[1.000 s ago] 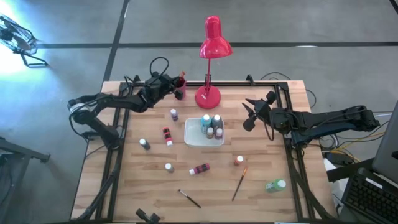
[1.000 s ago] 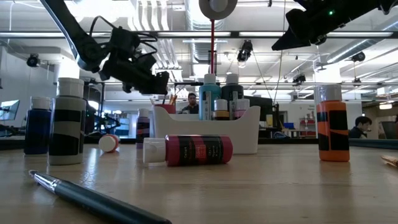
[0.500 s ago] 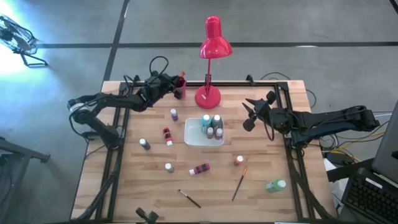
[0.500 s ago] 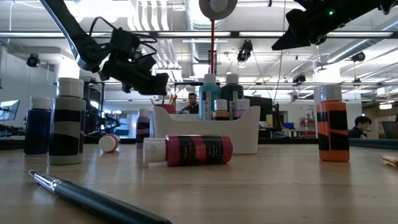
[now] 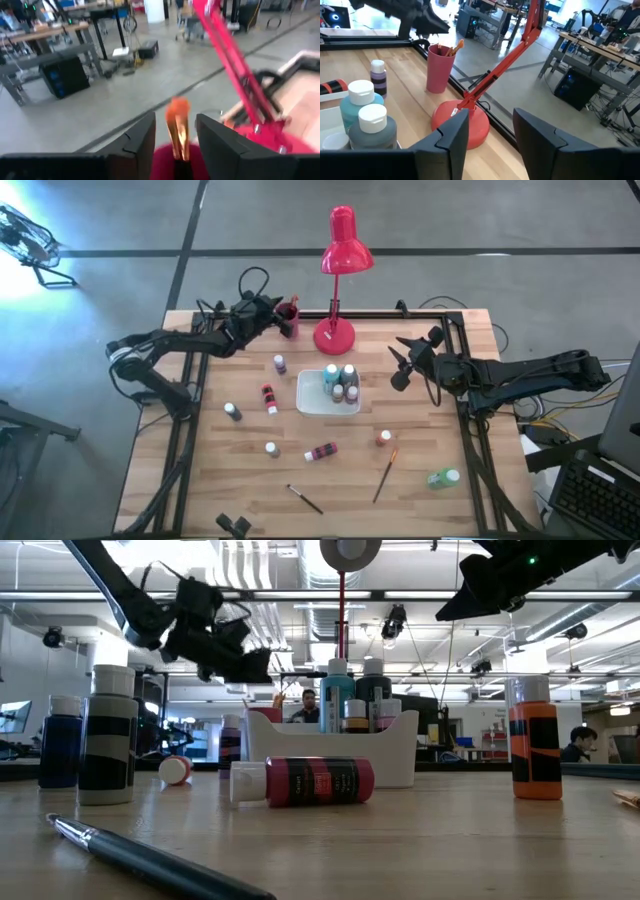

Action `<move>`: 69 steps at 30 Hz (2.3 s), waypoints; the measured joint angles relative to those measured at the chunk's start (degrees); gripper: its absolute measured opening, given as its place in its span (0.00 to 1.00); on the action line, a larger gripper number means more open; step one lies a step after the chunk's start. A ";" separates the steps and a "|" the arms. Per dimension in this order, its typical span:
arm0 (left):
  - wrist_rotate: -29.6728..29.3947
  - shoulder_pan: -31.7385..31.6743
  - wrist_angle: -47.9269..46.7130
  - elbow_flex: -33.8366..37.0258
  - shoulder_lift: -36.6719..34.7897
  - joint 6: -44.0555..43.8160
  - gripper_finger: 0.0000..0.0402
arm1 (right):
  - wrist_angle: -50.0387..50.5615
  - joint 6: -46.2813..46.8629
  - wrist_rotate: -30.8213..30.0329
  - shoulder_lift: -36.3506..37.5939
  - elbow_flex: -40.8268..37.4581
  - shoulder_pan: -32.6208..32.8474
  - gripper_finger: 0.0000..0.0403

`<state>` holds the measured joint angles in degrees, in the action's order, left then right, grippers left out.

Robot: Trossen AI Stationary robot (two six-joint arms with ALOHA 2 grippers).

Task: Pick & Place Paint Supplies
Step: Put the green paint bottle into the white bin

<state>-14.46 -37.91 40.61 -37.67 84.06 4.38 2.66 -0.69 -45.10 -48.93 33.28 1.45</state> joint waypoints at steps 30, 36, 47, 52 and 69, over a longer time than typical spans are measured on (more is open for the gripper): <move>13.90 11.36 -71.63 -10.73 -28.58 -0.89 0.38 | 0.00 0.90 0.02 0.00 -0.07 0.00 0.30; 13.90 13.33 -74.13 -10.73 -27.66 -3.10 0.38 | 0.00 1.08 0.02 0.00 -0.09 0.00 0.28; 13.31 16.72 -67.98 -6.59 -27.44 -8.59 0.37 | 3.47 -0.66 4.32 0.02 1.74 0.55 0.36; 13.20 18.42 -60.45 -2.54 -27.59 -11.70 0.37 | 29.63 9.18 18.54 -1.80 15.74 0.68 0.37; 13.05 18.64 -29.63 2.45 -27.64 -11.68 0.37 | 83.66 47.73 45.86 -27.61 47.44 12.24 0.36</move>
<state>-1.41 -19.27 10.99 -35.22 56.42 -7.30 86.32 47.04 0.76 -76.54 80.72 13.69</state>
